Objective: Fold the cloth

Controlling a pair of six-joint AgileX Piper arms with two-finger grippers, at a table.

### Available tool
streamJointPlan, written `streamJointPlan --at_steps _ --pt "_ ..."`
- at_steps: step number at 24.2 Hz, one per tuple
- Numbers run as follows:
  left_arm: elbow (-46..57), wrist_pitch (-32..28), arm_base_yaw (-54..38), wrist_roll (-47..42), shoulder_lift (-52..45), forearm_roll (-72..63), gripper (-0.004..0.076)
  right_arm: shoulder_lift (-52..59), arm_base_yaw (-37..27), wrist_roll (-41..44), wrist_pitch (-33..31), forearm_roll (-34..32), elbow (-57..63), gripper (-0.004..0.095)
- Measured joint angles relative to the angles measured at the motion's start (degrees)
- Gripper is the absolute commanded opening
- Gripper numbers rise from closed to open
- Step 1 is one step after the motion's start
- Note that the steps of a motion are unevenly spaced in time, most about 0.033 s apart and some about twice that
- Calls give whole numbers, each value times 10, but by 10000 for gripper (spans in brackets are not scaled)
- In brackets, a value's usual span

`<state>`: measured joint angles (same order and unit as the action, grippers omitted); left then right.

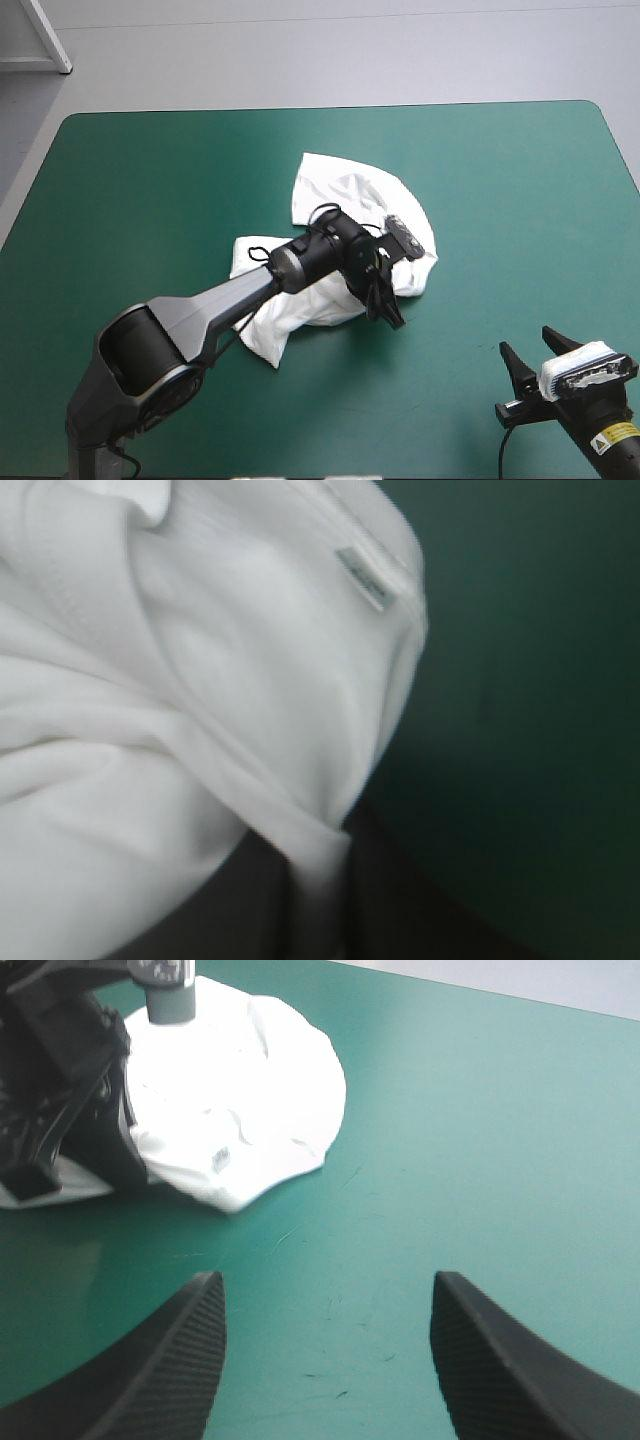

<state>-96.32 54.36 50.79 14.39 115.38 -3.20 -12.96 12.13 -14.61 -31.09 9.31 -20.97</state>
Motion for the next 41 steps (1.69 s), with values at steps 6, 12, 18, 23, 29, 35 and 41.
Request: streamJointPlan --at_steps 6,12,18,23,29,35,41 --pt "0 5 78 -5 -3 69 353 0 0 0 -5 0 -7 575" --pt "-34 70 79 -131 -27 164 512 0 0 0 -49 -1 -29 575" --pt "-70 159 71 -169 -137 193 499 -55 0 24 -114 -19 -120 575" --pt "23 167 69 -257 -297 183 498 -138 0 44 -134 -28 -177 575" --pt "196 171 69 -353 -417 126 498 -177 0 48 -136 -27 -185 575" --pt "362 160 93 -408 -447 96 498 -202 0 50 -136 -27 -188 575" --pt "449 70 107 -457 -445 115 498 -213 0 50 -137 -27 -189 575"
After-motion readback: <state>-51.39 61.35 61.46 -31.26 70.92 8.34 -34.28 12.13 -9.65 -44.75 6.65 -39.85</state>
